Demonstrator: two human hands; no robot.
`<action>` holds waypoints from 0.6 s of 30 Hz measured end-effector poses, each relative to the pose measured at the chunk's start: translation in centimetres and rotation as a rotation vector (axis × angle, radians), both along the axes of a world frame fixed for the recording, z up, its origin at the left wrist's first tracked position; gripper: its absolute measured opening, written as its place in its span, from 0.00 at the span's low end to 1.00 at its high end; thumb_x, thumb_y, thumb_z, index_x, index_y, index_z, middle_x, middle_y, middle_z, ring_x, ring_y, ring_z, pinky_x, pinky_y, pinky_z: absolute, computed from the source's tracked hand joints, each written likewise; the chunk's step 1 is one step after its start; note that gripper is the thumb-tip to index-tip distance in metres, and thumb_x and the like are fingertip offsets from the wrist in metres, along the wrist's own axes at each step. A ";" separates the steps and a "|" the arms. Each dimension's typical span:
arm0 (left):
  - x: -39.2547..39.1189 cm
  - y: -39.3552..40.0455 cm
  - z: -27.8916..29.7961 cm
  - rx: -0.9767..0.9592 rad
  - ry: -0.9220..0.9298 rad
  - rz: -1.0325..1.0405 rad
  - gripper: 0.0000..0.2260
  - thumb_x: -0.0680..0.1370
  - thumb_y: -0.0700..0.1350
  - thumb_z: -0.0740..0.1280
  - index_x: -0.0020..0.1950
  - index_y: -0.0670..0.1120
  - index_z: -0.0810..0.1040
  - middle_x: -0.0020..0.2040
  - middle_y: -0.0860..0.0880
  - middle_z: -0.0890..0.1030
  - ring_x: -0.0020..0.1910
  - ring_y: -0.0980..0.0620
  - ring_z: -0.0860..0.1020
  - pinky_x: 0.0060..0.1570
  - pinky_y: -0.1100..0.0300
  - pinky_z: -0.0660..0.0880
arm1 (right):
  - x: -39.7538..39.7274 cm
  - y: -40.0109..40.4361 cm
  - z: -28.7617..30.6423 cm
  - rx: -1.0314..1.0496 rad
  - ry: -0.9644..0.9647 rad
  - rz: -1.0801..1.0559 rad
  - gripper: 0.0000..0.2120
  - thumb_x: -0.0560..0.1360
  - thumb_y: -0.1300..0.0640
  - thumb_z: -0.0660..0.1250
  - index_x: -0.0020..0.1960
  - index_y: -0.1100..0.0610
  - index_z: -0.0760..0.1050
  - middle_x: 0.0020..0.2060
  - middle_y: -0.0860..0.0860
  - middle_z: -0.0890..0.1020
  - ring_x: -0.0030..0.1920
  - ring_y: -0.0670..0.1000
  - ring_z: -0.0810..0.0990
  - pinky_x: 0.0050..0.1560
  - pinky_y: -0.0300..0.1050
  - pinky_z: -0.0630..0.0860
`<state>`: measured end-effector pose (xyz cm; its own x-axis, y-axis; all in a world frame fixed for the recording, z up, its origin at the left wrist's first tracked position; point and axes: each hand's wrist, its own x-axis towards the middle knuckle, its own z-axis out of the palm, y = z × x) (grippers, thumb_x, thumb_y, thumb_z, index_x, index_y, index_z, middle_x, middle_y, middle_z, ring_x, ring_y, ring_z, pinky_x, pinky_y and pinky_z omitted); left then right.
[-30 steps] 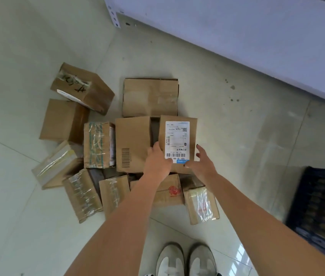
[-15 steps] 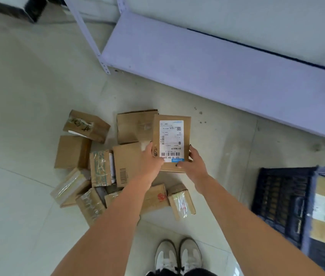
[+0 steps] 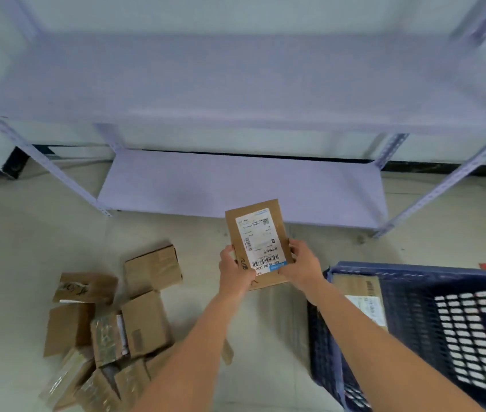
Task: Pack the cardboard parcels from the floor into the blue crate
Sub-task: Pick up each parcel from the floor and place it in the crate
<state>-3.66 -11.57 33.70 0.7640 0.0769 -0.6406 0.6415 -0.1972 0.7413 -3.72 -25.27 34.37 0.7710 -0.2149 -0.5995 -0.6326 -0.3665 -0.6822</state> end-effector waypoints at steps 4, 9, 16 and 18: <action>-2.0 -9.9 0.4 0.044 -0.055 -0.071 0.39 0.69 0.34 0.69 0.74 0.53 0.56 0.58 0.46 0.64 0.58 0.46 0.72 0.58 0.48 0.75 | -3.2 -9.5 0.9 0.012 -0.043 -0.036 0.35 0.66 0.65 0.72 0.69 0.55 0.62 0.61 0.52 0.77 0.56 0.49 0.76 0.49 0.42 0.77; -6.0 -22.4 0.1 0.025 -0.136 -0.152 0.40 0.69 0.36 0.72 0.74 0.55 0.56 0.55 0.62 0.69 0.54 0.61 0.70 0.55 0.63 0.71 | -7.6 -21.2 0.9 -0.035 -0.113 -0.066 0.32 0.64 0.56 0.75 0.64 0.51 0.66 0.52 0.47 0.79 0.53 0.50 0.78 0.47 0.41 0.75; -11.6 -36.6 -0.9 -0.100 -0.106 -0.129 0.37 0.68 0.34 0.73 0.70 0.52 0.59 0.56 0.58 0.71 0.56 0.61 0.71 0.50 0.69 0.71 | -12.9 -34.9 -0.5 -0.092 -0.138 -0.033 0.40 0.63 0.54 0.76 0.70 0.53 0.61 0.56 0.53 0.79 0.57 0.57 0.75 0.59 0.55 0.74; -13.0 -38.8 -1.8 -0.111 -0.073 -0.125 0.38 0.69 0.36 0.73 0.71 0.53 0.56 0.53 0.63 0.71 0.51 0.67 0.72 0.44 0.70 0.71 | -14.0 -37.4 -1.3 -0.081 -0.116 -0.028 0.43 0.62 0.52 0.77 0.71 0.54 0.59 0.59 0.56 0.76 0.60 0.58 0.74 0.59 0.54 0.75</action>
